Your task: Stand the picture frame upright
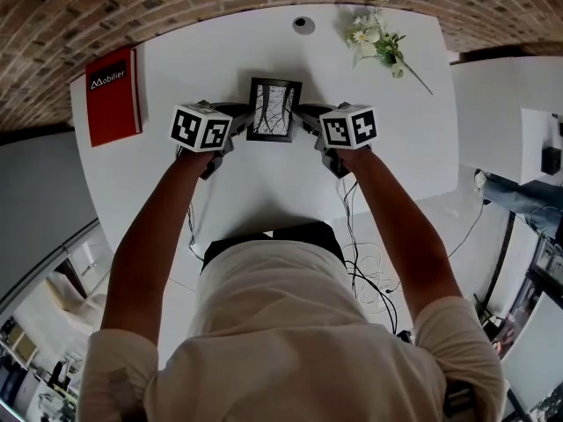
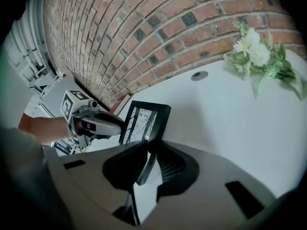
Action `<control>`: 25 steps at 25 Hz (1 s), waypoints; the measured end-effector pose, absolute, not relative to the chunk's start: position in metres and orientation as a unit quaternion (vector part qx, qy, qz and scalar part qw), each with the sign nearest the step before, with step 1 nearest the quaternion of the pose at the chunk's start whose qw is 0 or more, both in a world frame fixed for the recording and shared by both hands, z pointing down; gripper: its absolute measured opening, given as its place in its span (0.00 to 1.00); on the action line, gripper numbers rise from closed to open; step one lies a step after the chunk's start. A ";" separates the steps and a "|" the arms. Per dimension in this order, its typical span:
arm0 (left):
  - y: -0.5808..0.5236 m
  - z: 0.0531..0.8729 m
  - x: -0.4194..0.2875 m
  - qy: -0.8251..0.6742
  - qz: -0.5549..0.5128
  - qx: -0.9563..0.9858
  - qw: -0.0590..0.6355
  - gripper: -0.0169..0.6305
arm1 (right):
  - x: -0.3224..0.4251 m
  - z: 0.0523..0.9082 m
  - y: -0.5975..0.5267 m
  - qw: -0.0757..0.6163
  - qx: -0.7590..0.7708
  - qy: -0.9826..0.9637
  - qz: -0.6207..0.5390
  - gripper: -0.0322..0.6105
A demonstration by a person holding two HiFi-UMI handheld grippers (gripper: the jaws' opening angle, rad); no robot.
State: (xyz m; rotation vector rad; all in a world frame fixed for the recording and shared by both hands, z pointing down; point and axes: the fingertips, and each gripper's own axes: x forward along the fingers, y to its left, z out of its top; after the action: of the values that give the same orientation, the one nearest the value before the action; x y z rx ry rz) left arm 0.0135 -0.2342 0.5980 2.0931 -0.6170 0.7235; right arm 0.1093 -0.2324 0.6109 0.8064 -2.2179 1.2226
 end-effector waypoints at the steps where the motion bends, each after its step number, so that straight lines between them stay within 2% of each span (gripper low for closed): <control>1: -0.235 0.596 0.014 -0.245 0.286 0.832 0.407 0.13 | 0.110 0.608 -0.234 0.237 0.297 -0.812 0.442 0.15; 11: -0.251 0.568 0.021 -0.259 0.279 0.849 0.367 0.12 | 0.118 0.569 -0.257 0.232 0.301 -0.854 0.355 0.13; 18: -0.275 0.544 0.025 -0.269 0.297 0.863 0.307 0.12 | 0.122 0.550 -0.276 0.235 0.300 -0.875 0.299 0.12; 25: -0.291 0.536 0.028 -0.284 0.298 0.865 0.287 0.12 | 0.124 0.543 -0.292 0.243 0.299 -0.885 0.263 0.12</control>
State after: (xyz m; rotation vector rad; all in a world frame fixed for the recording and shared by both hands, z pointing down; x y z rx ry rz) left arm 0.0276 -0.2914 0.5363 2.3107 -0.7579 0.7975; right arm 0.1242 -0.2917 0.5430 0.8162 -2.4184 0.7178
